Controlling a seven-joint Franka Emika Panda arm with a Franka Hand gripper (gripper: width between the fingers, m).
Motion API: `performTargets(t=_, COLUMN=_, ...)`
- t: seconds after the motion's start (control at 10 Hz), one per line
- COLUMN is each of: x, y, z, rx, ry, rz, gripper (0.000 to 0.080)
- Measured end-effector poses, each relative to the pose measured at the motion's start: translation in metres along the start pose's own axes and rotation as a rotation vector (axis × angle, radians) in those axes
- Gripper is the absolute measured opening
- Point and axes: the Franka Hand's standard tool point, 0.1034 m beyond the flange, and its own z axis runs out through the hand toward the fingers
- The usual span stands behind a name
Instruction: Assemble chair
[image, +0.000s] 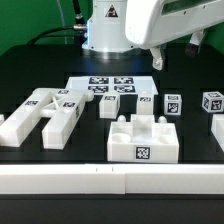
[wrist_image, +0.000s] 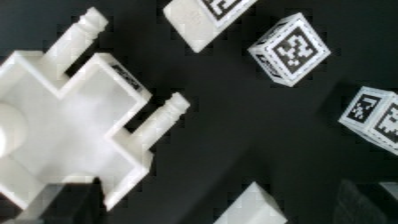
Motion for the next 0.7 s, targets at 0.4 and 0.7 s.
performTargets(t=0.4, x=-0.0084, y=0.015, z=0.0078, rx=-0.009, ry=0.026, rz=0.202, gripper=0.0649)
performTargets(t=0.7, x=-0.0102, y=0.0126, z=0.0102, rx=0.004, ry=0.019, rz=0.536, gripper=0.0649)
